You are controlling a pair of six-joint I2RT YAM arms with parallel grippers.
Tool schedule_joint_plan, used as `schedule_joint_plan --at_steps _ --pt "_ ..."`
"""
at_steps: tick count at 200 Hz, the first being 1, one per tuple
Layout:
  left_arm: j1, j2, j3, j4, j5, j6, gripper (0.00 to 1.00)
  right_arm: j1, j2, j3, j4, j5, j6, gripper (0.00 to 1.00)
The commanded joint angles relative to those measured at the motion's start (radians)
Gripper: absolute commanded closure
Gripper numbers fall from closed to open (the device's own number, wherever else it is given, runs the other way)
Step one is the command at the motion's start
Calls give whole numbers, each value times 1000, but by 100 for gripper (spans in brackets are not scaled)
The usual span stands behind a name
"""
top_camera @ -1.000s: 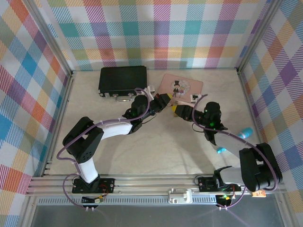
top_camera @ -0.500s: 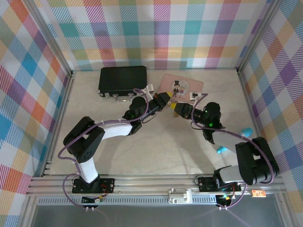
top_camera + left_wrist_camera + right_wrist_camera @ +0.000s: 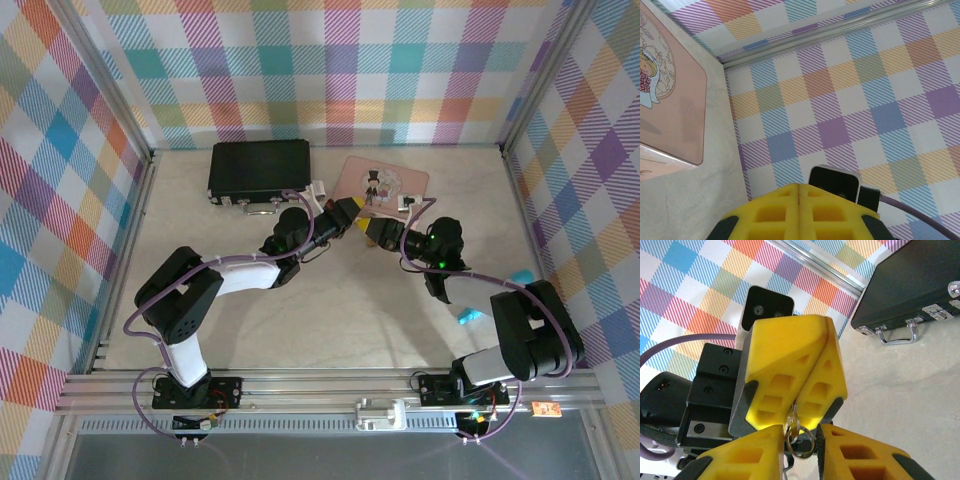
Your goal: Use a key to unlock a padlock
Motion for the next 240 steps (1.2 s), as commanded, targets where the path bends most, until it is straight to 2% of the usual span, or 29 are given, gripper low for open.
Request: schedule_joint_plan --at_steps 1,28,39,51,73,85,106,120,130,141,175,195,217,240 --pt "-19 2 -29 61 5 -26 100 6 18 23 59 -9 13 78" --pt "-33 -2 -41 64 0 -32 100 6 32 28 75 -11 21 80" --pt "-38 1 -41 67 -2 -32 100 6 39 32 83 -18 25 87" --pt "-39 5 -36 70 -3 -35 100 7 53 40 90 -35 29 100" --pt "-43 12 -16 52 -13 -47 98 7 80 53 87 -24 48 100" --pt "-39 18 3 40 3 -38 88 7 104 80 77 -51 55 100" --pt "-32 0 -13 7 -19 2 57 6 126 100 59 -83 50 100" --pt "-23 -25 -41 -15 -49 29 33 6 122 101 10 -78 18 100" --pt "-10 -49 -51 -55 -50 56 24 6 113 102 -41 -74 -13 100" --pt "4 -81 -58 -127 -52 107 19 5 100 101 -101 -68 -48 100" --pt "30 -196 -55 -405 -120 321 14 4 18 105 -402 -2 -211 100" --pt "39 -211 -36 -520 -140 428 11 4 -43 115 -609 67 -327 100" --pt "45 -157 2 -590 -82 474 12 4 -97 131 -781 132 -429 100" --pt "48 -74 26 -510 56 427 16 4 -127 141 -848 122 -500 100"
